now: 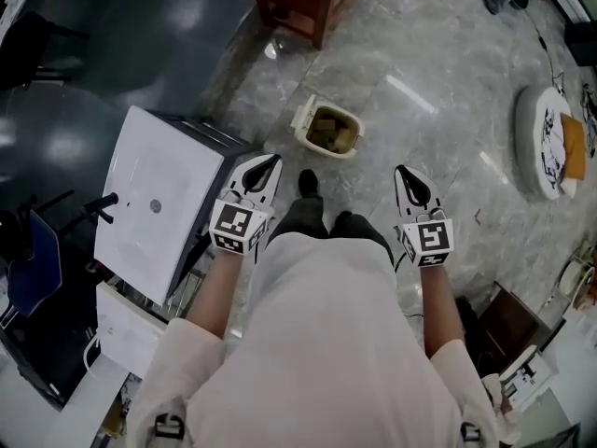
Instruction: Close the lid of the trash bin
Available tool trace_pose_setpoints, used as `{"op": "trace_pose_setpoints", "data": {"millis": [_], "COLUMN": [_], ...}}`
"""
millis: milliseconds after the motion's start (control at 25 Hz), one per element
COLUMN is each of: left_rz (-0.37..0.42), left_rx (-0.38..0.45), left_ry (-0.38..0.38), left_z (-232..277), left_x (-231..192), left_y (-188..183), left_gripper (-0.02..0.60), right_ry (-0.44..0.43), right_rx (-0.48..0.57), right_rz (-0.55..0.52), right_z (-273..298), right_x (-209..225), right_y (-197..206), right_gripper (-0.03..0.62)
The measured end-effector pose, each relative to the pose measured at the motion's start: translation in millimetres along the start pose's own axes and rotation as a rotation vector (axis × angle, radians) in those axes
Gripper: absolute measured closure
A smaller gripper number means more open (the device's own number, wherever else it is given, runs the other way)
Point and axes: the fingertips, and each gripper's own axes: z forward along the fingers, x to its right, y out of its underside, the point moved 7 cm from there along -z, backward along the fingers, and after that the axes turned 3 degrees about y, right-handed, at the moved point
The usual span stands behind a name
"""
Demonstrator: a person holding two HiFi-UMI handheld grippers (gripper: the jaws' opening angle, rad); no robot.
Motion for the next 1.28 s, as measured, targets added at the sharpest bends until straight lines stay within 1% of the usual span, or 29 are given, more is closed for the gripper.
{"op": "trace_pose_setpoints", "data": {"millis": [120, 240, 360, 520, 720, 1000, 1040, 1080, 1120, 1280], "left_rz": [-0.015, -0.047, -0.083, -0.102, -0.126, -0.172, -0.177, -0.183, -0.187, -0.199], "left_rx": [-0.039, -0.071, -0.095, -0.128, -0.162, -0.225, -0.240, -0.257, -0.274, -0.327], "left_ry": [0.020, 0.040, 0.063, 0.083, 0.085, 0.088, 0.092, 0.096, 0.100, 0.100], "left_z": [10.8, 20.8, 33.3, 50.9, 77.0, 118.8, 124.5, 129.8, 135.0, 156.3], "left_x": [-13.7, -23.6, -29.1, -35.0, -43.9, -58.1, -59.9, -61.4, -62.7, -68.8], "left_y": [12.0, 27.3, 42.4, 58.7, 79.0, 110.7, 117.6, 125.0, 132.5, 159.9], "left_gripper": [0.563, 0.561, 0.561, 0.561, 0.561, 0.560, 0.553, 0.534, 0.495, 0.483], "right_ry": [0.004, -0.006, -0.012, -0.020, -0.028, -0.040, -0.044, -0.048, -0.053, -0.077], "right_rx": [-0.035, -0.066, -0.096, -0.128, -0.155, -0.191, -0.195, -0.199, -0.205, -0.225], "right_rz": [0.012, 0.009, 0.012, 0.015, 0.029, 0.090, 0.099, 0.108, 0.115, 0.128], "right_z": [9.0, 14.5, 18.8, 25.9, 36.7, 58.6, 61.6, 64.3, 66.9, 77.2], "right_x": [-8.9, -17.8, -21.3, -22.6, -16.5, 1.1, 1.7, 1.6, 1.2, -0.5], "right_y": [4.4, 8.7, 16.2, 25.9, 44.5, 73.2, 77.8, 82.6, 87.3, 105.0], "right_gripper": [0.562, 0.562, 0.562, 0.562, 0.562, 0.562, 0.562, 0.562, 0.562, 0.562]}}
